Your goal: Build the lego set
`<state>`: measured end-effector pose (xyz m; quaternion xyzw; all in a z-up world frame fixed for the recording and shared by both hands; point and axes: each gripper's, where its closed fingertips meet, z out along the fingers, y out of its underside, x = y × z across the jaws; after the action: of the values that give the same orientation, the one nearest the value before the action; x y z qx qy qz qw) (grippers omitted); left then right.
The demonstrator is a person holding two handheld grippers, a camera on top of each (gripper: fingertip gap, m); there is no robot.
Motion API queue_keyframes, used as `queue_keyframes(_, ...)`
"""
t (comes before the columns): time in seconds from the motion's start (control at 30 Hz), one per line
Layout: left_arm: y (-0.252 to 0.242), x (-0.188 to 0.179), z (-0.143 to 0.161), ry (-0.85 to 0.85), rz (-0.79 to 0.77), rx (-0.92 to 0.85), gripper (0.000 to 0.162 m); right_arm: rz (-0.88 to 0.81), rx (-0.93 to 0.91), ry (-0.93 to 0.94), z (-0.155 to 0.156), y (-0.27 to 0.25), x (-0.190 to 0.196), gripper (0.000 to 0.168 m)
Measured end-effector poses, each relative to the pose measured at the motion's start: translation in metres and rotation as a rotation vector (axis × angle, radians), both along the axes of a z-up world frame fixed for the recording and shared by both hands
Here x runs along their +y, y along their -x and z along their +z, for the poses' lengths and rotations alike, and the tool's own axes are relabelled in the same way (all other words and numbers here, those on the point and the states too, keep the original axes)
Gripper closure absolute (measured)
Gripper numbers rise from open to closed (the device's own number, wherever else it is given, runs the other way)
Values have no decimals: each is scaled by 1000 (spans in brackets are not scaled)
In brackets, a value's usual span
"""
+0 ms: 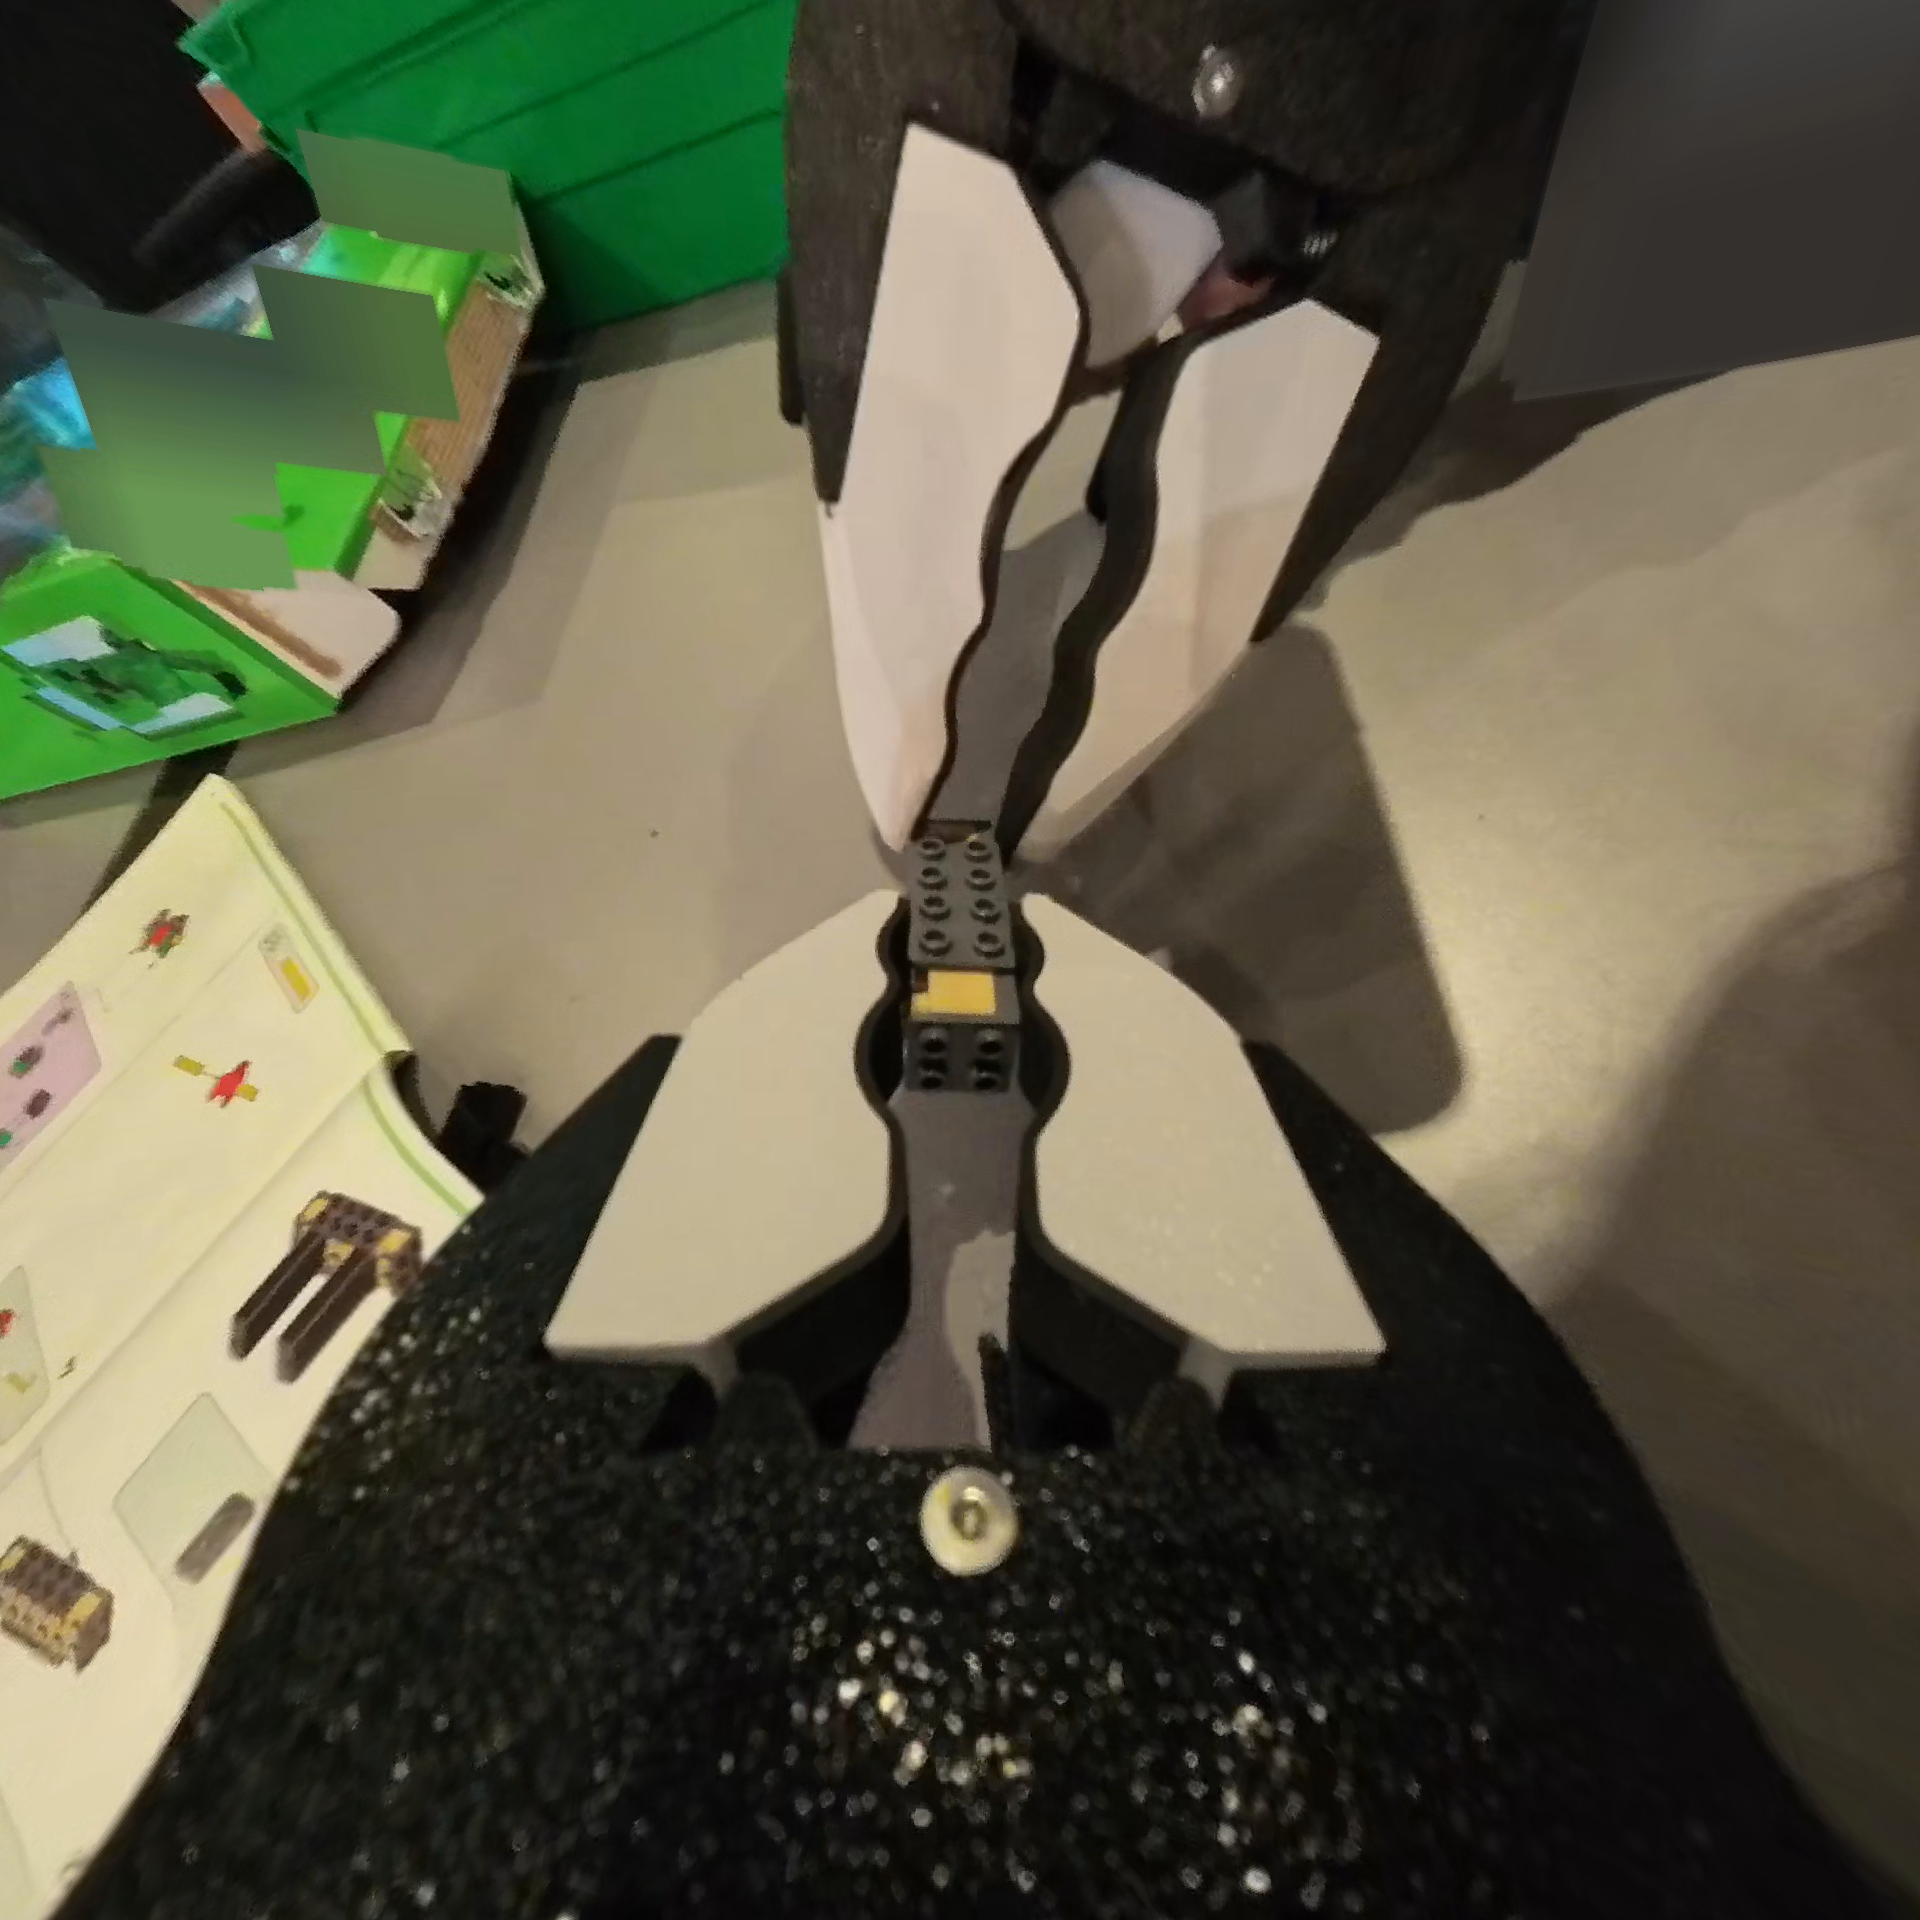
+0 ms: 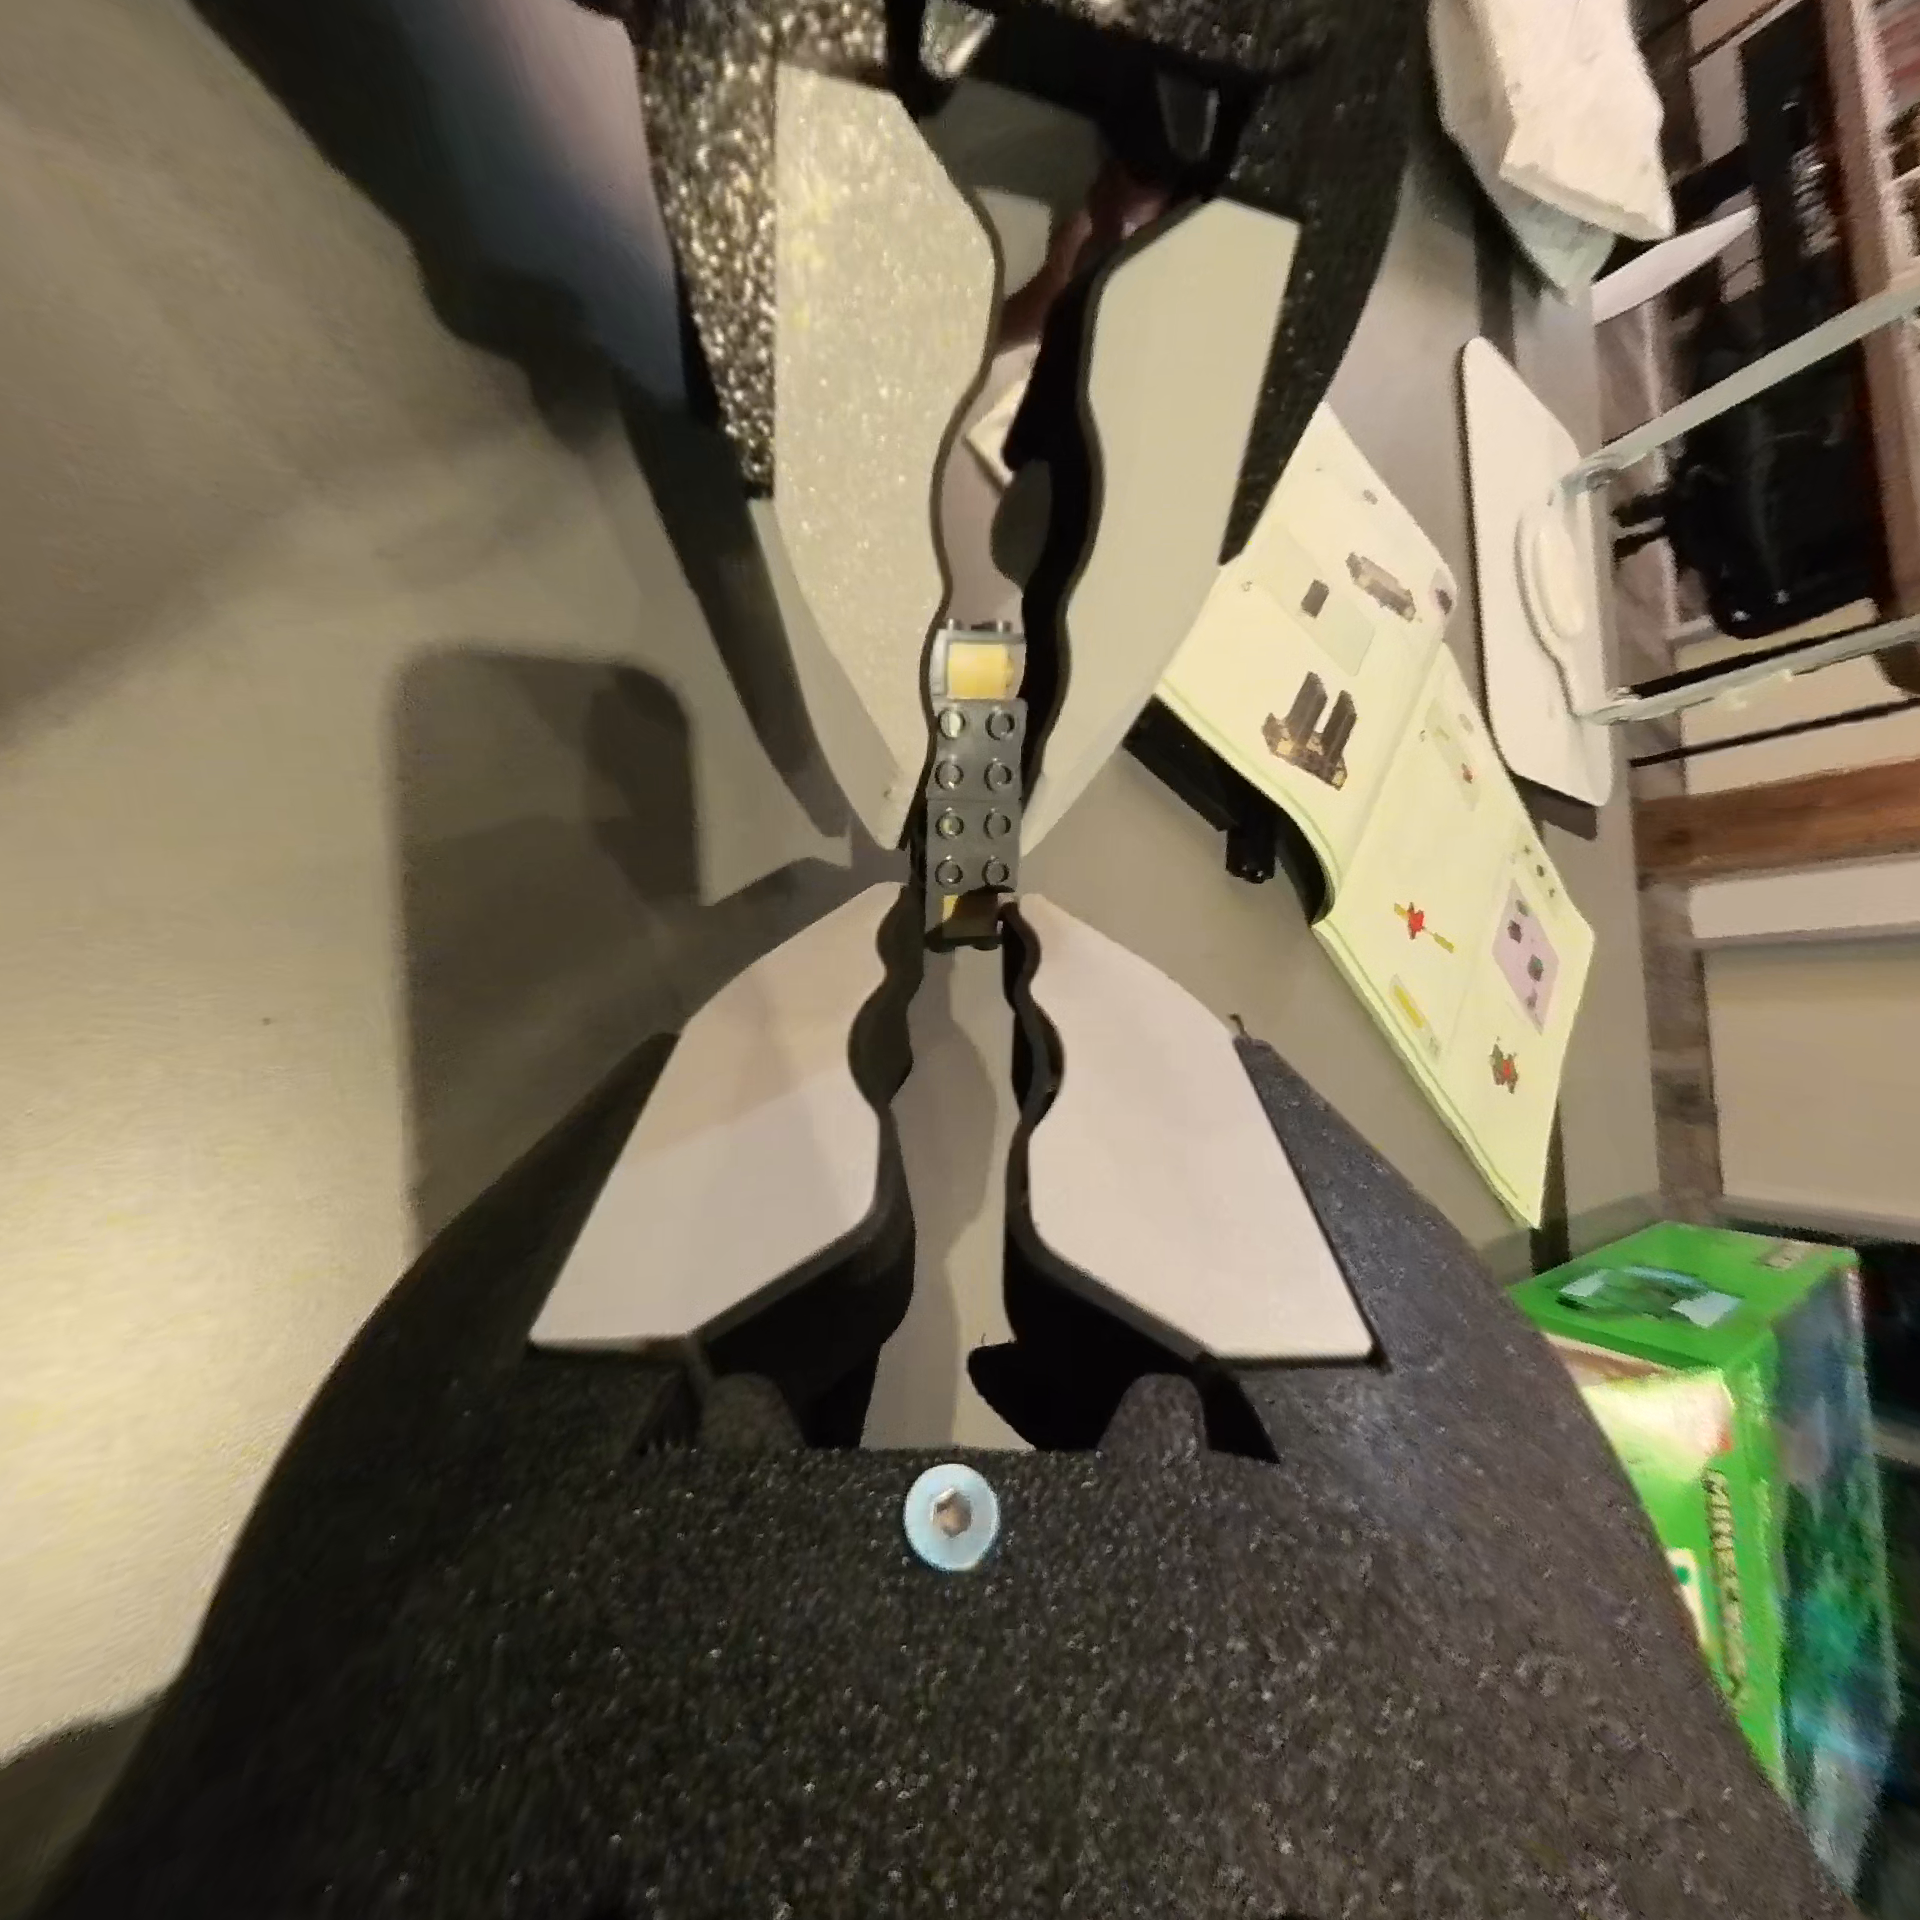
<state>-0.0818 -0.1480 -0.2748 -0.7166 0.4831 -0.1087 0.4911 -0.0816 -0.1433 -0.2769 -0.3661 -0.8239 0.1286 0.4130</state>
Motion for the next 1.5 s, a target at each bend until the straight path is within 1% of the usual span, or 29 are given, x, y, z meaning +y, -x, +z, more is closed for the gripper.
queue_keyframes(0.1,2,3,7,-54,15,-21,145,-16,64,28,9,3,1,153)
queue_keyframes(0.17,4,4,12,-101,17,-24,145,-12,99,96,14,2,-1,147)
queue_keyframes(0.27,5,3,18,-196,3,-5,145,10,160,290,26,0,-5,136)
queue_keyframes(0.33,7,3,22,-270,-3,23,145,-1,203,433,34,-4,-1,129)
queue_keyframes(0.43,5,-1,30,-325,-26,5,145,-5,252,642,45,-13,7,128)
queue_keyframes(0.57,-4,-12,39,-403,-110,-21,145,66,165,1071,51,-18,-7,131)
queue_keyframes(0.63,-8,-15,39,-419,-134,-20,145,117,138,1212,55,-17,-15,132)
queue_keyframes(0.77,-13,-18,40,-432,-147,-13,145,129,41,1275,44,-16,-26,131)
queue_keyframes(0.87,-15,-19,39,-432,-156,-13,145,160,23,1333,46,-13,-33,135)
queue_keyframes(0.9,-16,-20,40,-432,-160,-17,145,154,20,1344,45,-12,-33,137)
queue_keyframes(0.93,-17,-21,40,-428,-167,-26,145,146,16,1346,44,-12,-32,143)
queue_keyframes(1.0,-17,-19,40,-397,-150,-52,144,141,16,1353,43,-11,-31,145)
queue_keyframes(1.03,-17,-17,41,-368,-127,-86,136,140,20,1353,43,-12,-30,145)
queue_keyframes(1.1,-12,-7,43,-275,-40,-165,104,126,35,1314,40,-11,-26,146)
queue_keyframes(1.13,-9,-2,40,-212,-7,-187,91,115,47,1276,38,-11,-24,146)
queue_keyframes(1.17,-6,0,37,-150,10,-206,82,106,61,1232,36,-10,-21,146)
queue_keyframes(1.2,-4,1,34,-98,16,-231,79,95,75,1180,33,-10,-17,146)
queue_keyframes(1.3,1,3,29,6,31,-290,79,44,93,989,20,-10,-4,146)
queue_keyframes(1.37,5,5,25,51,50,-292,82,5,65,856,8,-13,4,146)
queue_keyframes(1.43,6,5,20,88,57,-287,87,4,38,731,-1,-15,7,146)
queue_keyframes(1.5,4,4,14,122,59,-276,87,4,10,647,-9,-16,8,146)
